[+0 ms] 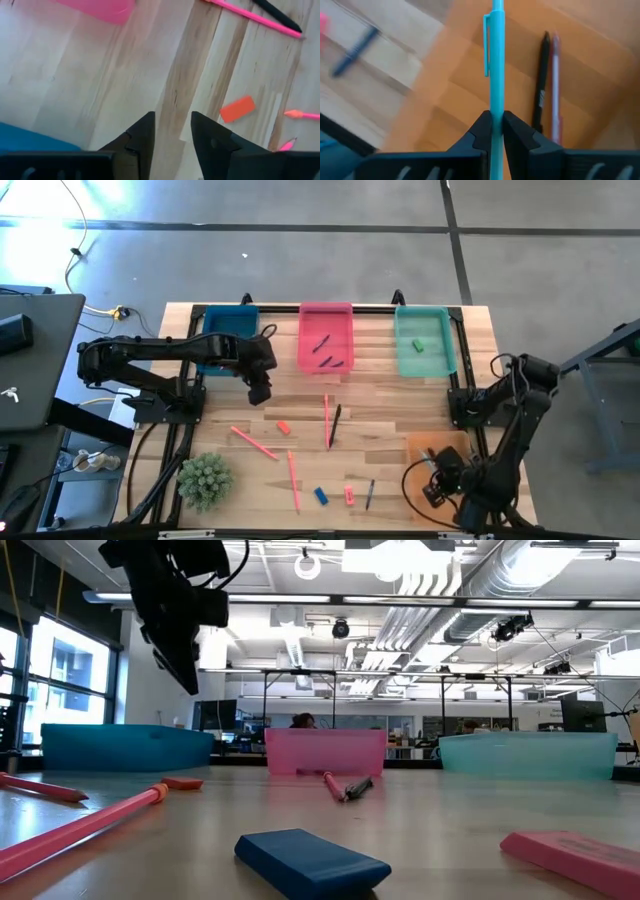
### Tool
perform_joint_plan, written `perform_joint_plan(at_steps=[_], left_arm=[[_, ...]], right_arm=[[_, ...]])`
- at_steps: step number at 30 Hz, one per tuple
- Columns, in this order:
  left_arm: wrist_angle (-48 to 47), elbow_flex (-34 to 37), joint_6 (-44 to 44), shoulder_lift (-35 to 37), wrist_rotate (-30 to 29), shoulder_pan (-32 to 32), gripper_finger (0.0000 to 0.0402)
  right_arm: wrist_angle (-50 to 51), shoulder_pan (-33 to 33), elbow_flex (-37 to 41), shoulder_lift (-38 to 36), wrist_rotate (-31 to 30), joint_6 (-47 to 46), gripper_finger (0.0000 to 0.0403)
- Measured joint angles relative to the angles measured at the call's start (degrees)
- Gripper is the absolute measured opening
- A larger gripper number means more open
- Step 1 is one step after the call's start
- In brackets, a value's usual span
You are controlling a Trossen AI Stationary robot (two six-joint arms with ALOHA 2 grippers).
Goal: Sort crayons/erasers/pens/pencils in bins
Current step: Put the light blue pen into the orange bin, then put the pink pencil into the blue bin
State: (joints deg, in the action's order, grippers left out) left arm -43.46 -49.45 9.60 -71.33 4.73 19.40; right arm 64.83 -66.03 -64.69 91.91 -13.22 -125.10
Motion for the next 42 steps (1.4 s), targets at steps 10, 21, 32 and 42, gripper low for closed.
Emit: perform_joint_plan(at_steps=[10,21,32,42], left_arm=[[0.0,0.0,5.1,0.0,0.0,-1.2,0.0179],[-0.1,0.0,6.3,0.0,-2.1,-3.8,0.0188],[-6.7,0.0,-2.8,0.0,0.5,-8.8,0.0188],[-13.5,0.0,-7.2,0.0,1.3,-17.4,0.0188]], right_arm=[[-1.2,-0.6,0.0,7.3,2.5,0.1,0.0018],[-2.2,-0.2,0.0,10.1,5.3,0.7,0.0018],[-2.1,0.0,0.0,10.1,5.3,2.3,0.0065],[-2.8,0.8,-0.1,8.1,-0.3,1.5,0.0098]])
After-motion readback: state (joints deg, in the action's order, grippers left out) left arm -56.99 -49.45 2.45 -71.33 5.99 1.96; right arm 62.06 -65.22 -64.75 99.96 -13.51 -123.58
